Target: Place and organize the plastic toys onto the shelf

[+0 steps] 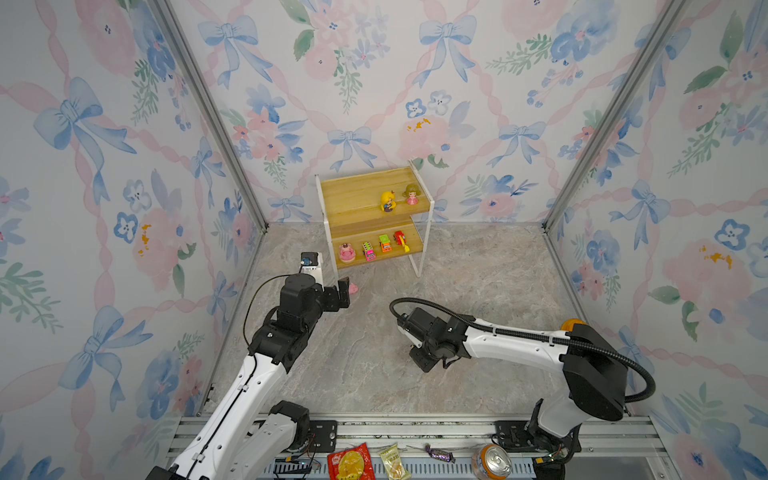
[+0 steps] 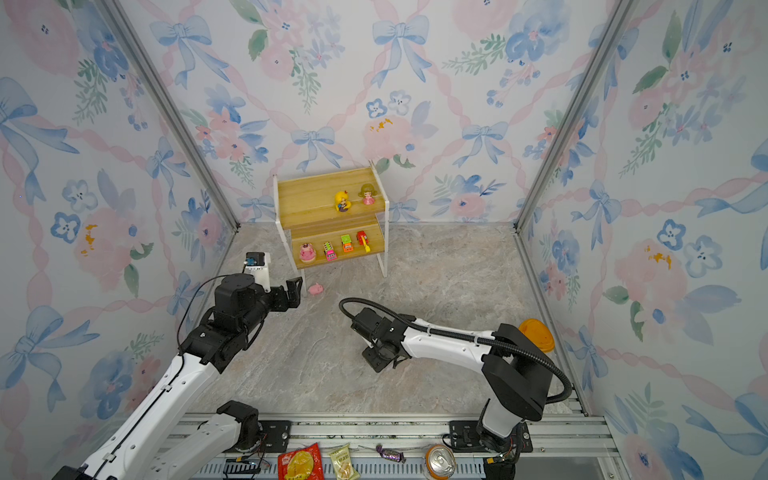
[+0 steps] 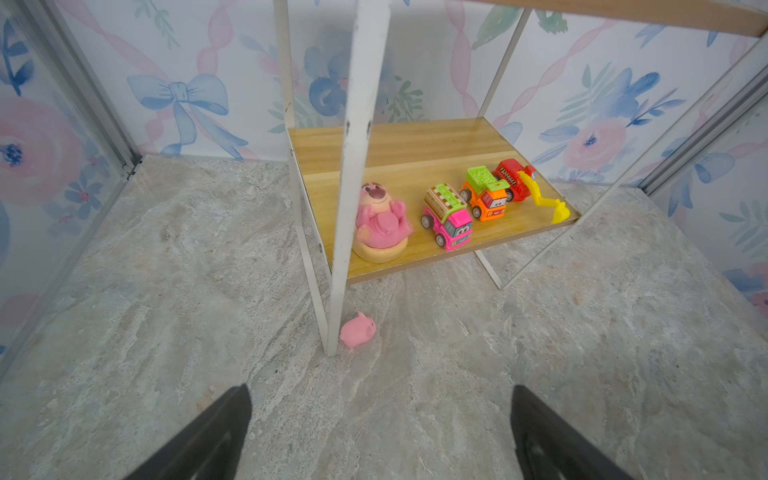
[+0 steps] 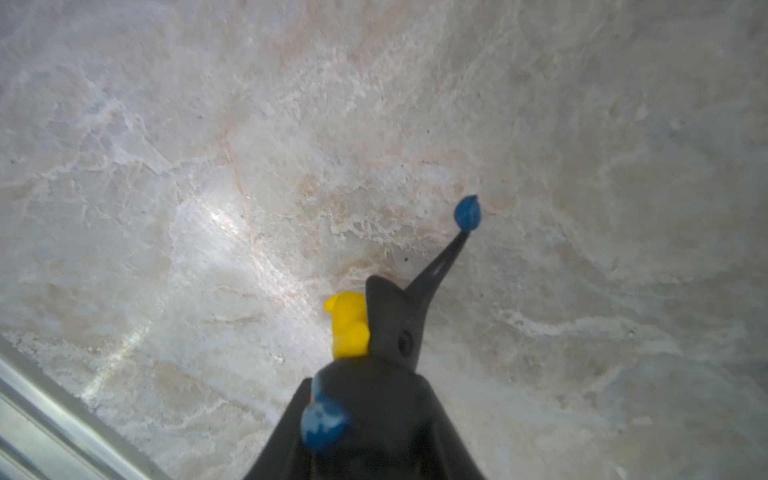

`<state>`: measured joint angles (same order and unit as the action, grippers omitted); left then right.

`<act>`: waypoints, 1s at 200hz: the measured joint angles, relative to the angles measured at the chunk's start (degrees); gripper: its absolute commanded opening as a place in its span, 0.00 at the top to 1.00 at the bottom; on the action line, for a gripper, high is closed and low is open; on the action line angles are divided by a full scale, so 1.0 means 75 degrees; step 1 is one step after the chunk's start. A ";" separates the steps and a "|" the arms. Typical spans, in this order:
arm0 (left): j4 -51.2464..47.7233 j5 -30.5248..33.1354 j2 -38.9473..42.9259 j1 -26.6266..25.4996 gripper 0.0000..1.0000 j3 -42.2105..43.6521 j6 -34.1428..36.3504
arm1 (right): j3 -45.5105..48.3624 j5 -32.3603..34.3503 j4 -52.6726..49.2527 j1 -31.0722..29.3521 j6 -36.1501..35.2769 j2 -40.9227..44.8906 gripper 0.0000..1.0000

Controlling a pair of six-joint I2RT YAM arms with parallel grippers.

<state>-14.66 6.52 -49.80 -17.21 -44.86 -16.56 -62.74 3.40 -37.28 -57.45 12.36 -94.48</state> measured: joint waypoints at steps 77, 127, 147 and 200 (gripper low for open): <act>0.0055 -0.0262 0.0006 0.0210 0.02 0.0096 0.0006 | -0.1256 0.0029 -0.0988 0.0766 -0.0810 -0.1378 0.65; 0.0061 -0.0358 0.0006 0.0283 0.02 0.0099 0.0055 | -0.1722 0.0143 -0.1122 0.0836 -0.1154 -0.1711 0.53; 0.0064 -0.0393 0.0006 0.0303 0.02 0.0111 0.0061 | -0.1789 0.0146 -0.1142 0.0898 -0.1265 -0.1711 0.44; 0.0070 -0.0393 0.0006 0.0303 0.02 0.0122 0.0064 | -0.1784 -0.0009 -0.1032 0.1008 -0.1378 -0.1647 0.29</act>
<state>-14.13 3.57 -49.76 -14.94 -43.94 -16.08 -76.12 3.33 -45.01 -49.89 2.02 -106.83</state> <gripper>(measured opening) 0.979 0.682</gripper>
